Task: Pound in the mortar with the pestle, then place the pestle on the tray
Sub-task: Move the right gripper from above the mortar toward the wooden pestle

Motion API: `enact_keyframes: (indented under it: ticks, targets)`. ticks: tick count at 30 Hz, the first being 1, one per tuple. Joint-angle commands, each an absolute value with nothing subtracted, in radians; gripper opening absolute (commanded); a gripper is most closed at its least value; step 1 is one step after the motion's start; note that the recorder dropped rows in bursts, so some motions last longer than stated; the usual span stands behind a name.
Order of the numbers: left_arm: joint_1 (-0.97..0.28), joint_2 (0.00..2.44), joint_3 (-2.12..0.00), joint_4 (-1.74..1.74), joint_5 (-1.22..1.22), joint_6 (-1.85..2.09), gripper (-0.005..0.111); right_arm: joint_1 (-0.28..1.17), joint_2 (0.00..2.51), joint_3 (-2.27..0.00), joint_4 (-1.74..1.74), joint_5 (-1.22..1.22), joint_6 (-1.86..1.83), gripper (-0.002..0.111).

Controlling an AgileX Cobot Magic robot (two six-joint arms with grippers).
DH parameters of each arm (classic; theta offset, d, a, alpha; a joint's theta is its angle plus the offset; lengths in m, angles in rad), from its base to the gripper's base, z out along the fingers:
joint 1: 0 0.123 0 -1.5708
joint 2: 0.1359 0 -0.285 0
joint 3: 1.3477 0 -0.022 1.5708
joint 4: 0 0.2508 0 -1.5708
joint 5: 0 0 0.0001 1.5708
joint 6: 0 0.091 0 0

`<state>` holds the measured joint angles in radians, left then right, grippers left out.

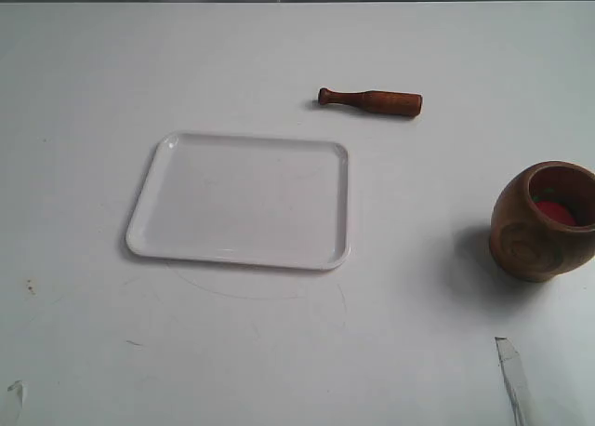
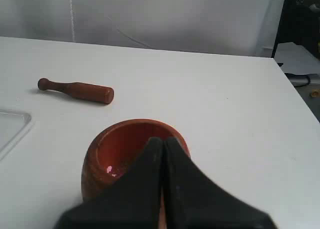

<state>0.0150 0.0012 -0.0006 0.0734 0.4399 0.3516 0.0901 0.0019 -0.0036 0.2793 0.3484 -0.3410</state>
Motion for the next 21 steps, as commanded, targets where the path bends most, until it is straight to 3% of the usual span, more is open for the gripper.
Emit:
enact_keyframes:
  ticks: [1, 5, 16, 21]
  targets:
    - [0.007, 0.0, 0.0, 0.066, 0.437, 0.343, 0.0, 0.084, 0.0, 0.0, 0.271, 0.345, -0.341, 0.0]
    - [0.007, 0.0, 0.0, 0.066, 0.437, 0.343, 0.0, 0.084, 0.0, 0.0, 0.254, 0.297, -0.344, 0.0]
    - [0.007, 0.0, 0.0, 0.066, 0.437, 0.343, 0.0, 0.084, 0.0, 0.0, 0.708, -0.319, -0.281, 0.0]
    - [0.007, 0.0, 0.0, 0.066, 0.437, 0.343, 0.0, 0.084, 0.0, 0.0, 0.741, -0.401, -0.163, 0.0]
